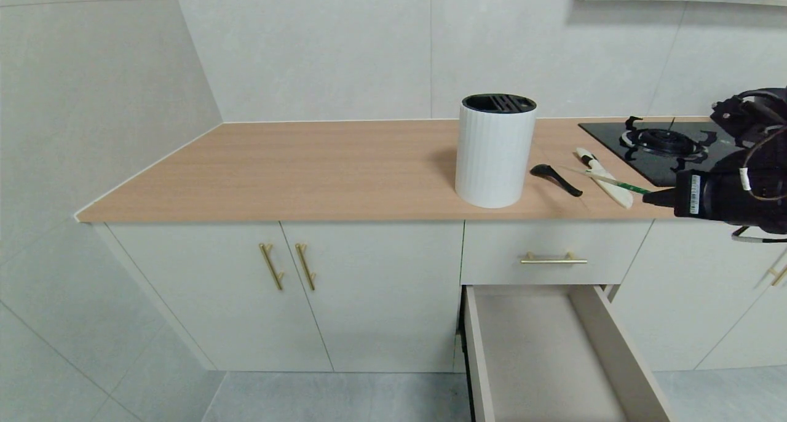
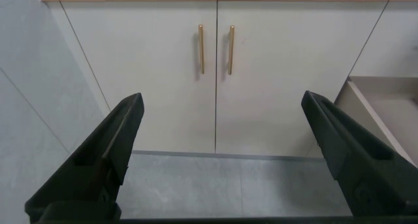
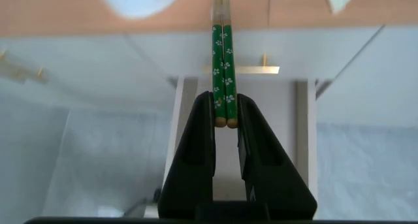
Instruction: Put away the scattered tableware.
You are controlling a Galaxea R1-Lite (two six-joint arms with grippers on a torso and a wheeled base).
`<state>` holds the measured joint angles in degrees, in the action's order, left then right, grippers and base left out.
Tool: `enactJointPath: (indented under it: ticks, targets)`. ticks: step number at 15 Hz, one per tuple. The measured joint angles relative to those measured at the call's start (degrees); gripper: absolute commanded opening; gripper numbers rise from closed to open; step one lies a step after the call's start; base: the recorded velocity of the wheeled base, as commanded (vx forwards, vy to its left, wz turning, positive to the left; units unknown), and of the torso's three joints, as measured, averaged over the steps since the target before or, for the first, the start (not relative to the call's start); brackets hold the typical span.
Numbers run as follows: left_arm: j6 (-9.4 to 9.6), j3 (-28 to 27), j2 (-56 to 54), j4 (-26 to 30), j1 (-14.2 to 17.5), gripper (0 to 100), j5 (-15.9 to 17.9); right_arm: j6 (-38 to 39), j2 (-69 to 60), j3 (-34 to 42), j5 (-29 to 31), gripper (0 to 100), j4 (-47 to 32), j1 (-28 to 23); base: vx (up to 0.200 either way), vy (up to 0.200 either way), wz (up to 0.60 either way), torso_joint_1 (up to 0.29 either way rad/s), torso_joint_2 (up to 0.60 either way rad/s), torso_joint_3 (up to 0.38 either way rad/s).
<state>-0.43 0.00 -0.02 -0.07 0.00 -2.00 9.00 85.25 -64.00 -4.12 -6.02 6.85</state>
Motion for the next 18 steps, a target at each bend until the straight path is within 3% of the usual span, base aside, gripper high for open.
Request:
enactJointPath:
  ticks: [5, 10, 13, 18]
  targets:
    - [0.00, 0.00, 0.00, 0.00, 0.00, 100, 0.00, -3.56, -8.18, 5.71, -5.81, 0, -2.12, -0.18, 0.000, 0.000, 0.00, 0.000, 0.00, 0.000]
    - [0.00, 0.00, 0.00, 0.00, 0.00, 100, 0.01, -8.97, -10.03, 10.18, -7.12, 0, -2.78, 0.11, 0.000, 0.000, 0.00, 0.000, 0.00, 0.000]
    - [0.00, 0.00, 0.00, -0.02, 0.00, 100, 0.01, -10.03, -10.31, 10.91, -10.54, 0, -5.47, 2.01, 0.000, 0.000, 0.00, 0.000, 0.00, 0.000]
    - [0.00, 0.00, 0.00, 0.00, 0.00, 100, 0.00, -10.47, -10.01, 12.48, -11.04, 0, -5.90, 5.66, 0.000, 0.000, 0.00, 0.000, 0.00, 0.000]
